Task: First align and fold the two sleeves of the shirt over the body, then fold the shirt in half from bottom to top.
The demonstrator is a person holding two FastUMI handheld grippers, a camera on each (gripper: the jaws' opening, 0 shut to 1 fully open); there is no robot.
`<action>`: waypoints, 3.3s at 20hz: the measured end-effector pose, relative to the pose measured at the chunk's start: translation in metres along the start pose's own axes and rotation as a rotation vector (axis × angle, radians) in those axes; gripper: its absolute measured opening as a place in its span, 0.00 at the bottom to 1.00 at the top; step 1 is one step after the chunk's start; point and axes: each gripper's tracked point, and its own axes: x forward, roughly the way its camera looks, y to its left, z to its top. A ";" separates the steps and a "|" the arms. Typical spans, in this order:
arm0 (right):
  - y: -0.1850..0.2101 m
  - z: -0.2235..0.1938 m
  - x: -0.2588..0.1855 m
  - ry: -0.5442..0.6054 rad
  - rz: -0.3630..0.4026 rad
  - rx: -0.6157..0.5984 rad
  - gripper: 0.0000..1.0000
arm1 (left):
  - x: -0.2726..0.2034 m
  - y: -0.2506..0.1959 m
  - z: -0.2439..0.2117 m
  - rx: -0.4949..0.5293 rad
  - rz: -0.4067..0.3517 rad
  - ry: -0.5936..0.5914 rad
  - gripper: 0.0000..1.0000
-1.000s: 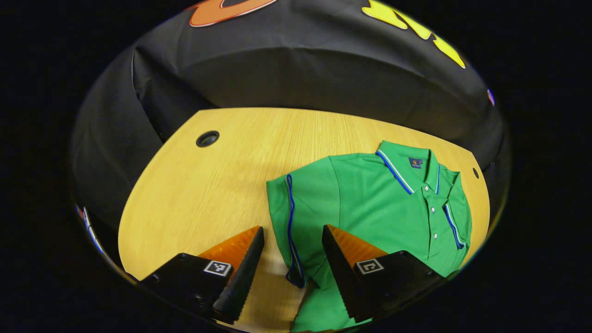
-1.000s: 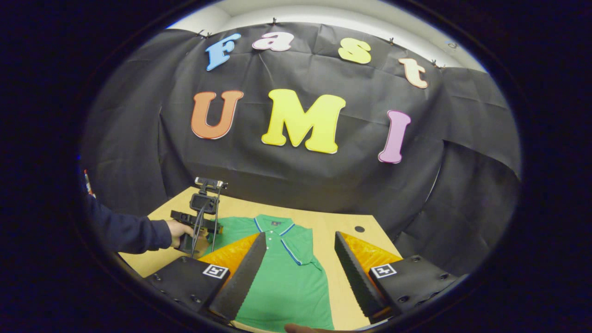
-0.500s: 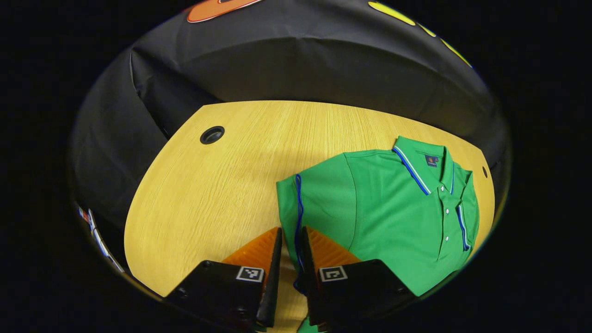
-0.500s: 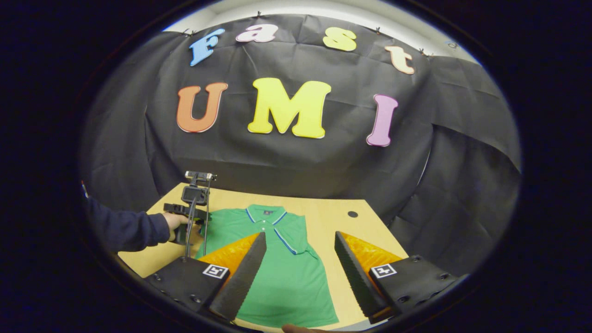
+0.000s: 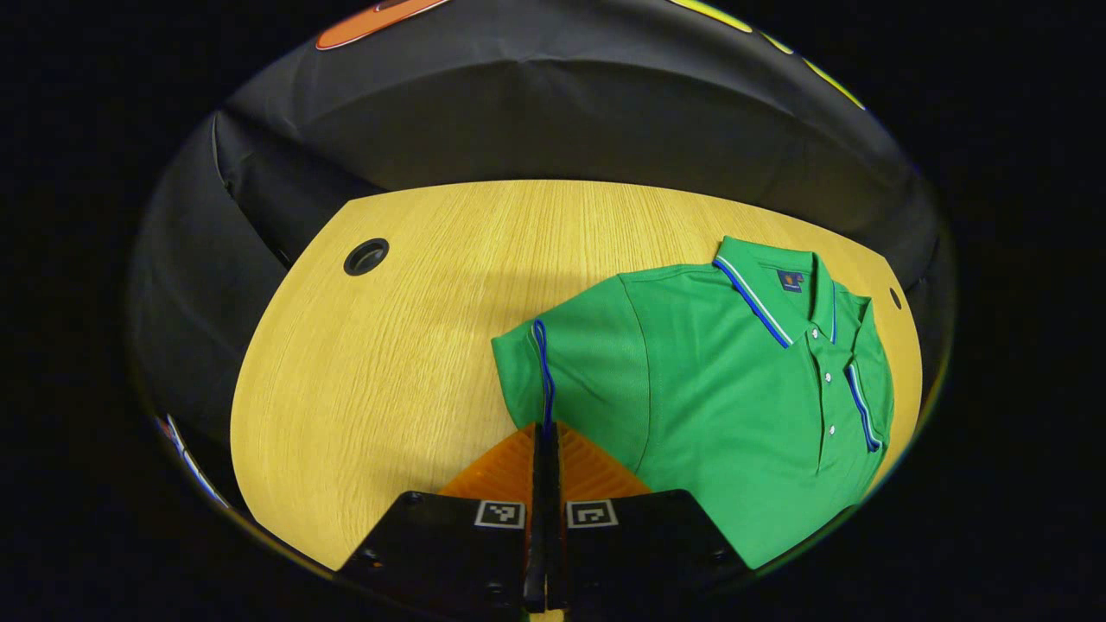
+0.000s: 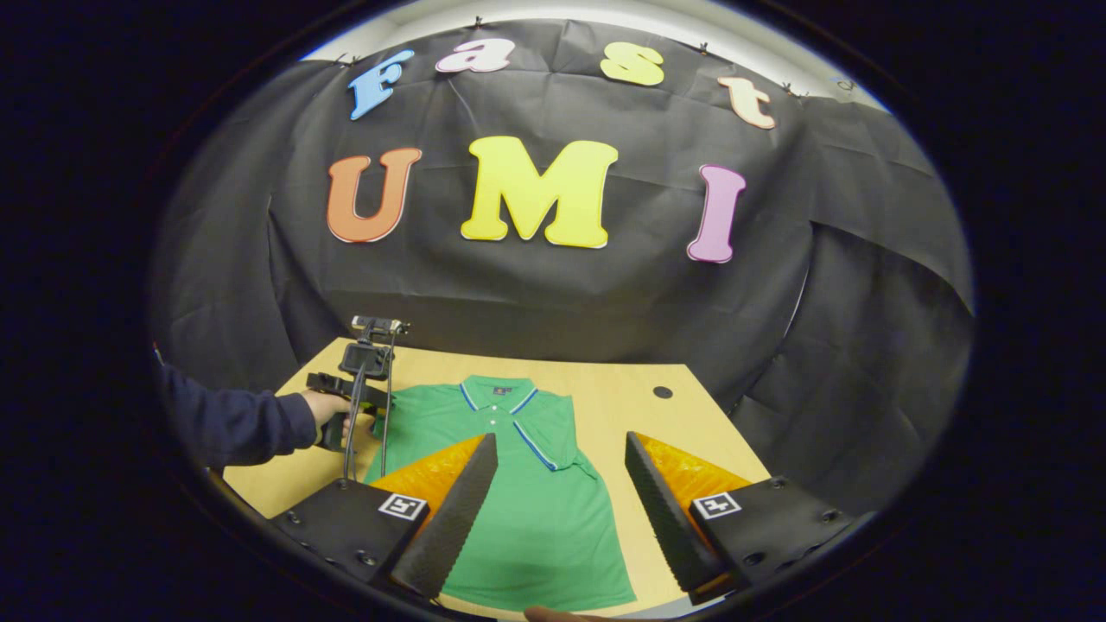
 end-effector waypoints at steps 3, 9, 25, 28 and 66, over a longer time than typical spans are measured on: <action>-0.003 0.002 0.002 0.000 -0.003 0.007 0.95 | -0.014 -0.001 0.019 0.051 0.003 -0.064 0.04; -0.008 -0.002 0.002 0.008 -0.012 0.032 0.90 | -0.037 -0.038 0.039 0.247 -0.019 -0.153 0.04; -0.054 -0.056 -0.033 0.084 -0.111 0.080 0.96 | -0.049 -0.109 0.002 0.409 -0.099 -0.149 0.56; -0.061 -0.051 -0.024 0.074 -0.074 0.067 0.95 | -0.080 -0.100 0.009 0.374 -0.072 -0.196 0.75; -0.084 -0.346 0.012 0.958 0.042 0.018 0.94 | -0.213 -0.035 -0.338 0.014 -0.073 0.449 0.99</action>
